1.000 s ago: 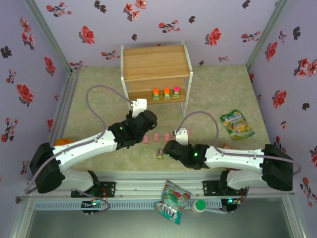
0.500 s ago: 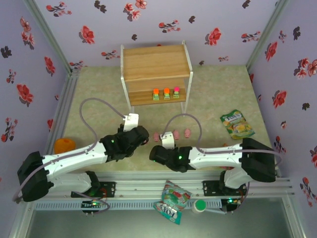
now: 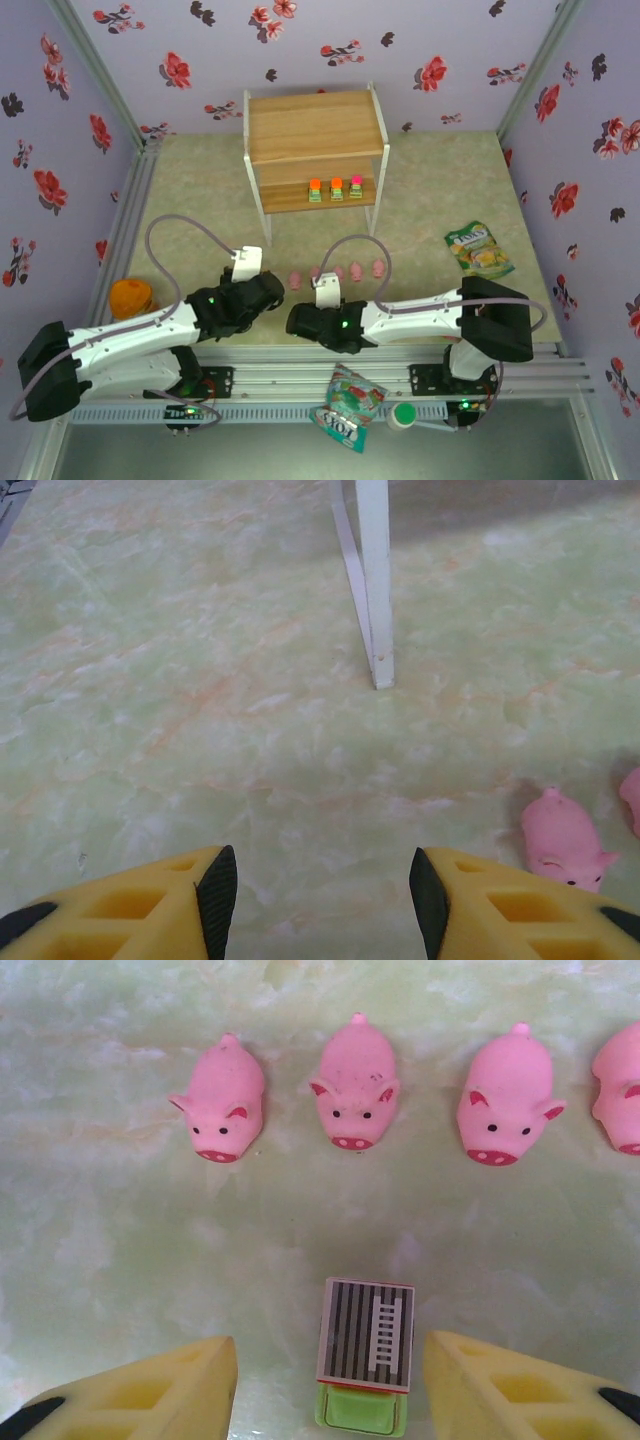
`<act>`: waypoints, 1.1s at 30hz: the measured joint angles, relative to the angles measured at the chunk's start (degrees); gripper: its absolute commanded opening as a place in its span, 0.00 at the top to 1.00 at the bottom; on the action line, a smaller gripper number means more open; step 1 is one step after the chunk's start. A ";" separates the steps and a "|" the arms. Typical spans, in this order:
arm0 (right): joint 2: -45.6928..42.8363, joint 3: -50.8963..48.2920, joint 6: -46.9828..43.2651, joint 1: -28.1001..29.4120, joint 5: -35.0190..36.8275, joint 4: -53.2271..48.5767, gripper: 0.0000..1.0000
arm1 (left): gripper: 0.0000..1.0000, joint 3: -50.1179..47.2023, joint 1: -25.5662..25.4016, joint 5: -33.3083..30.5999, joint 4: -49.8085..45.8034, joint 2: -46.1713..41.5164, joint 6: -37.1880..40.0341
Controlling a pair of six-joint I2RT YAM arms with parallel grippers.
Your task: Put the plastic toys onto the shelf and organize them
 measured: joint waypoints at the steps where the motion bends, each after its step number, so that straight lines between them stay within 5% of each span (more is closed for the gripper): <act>1: 0.57 0.44 0.85 0.22 0.46 -0.63 0.47 | 0.46 0.00 0.00 -0.02 0.00 0.02 0.00; 24: 6.69 3.06 8.61 1.25 2.93 -6.58 0.47 | 0.46 0.00 -0.11 -0.37 0.00 0.28 -1.07; 33: 7.82 3.08 9.16 1.25 2.01 -6.54 0.54 | 0.46 -0.11 -0.11 -0.37 0.00 0.79 -1.73</act>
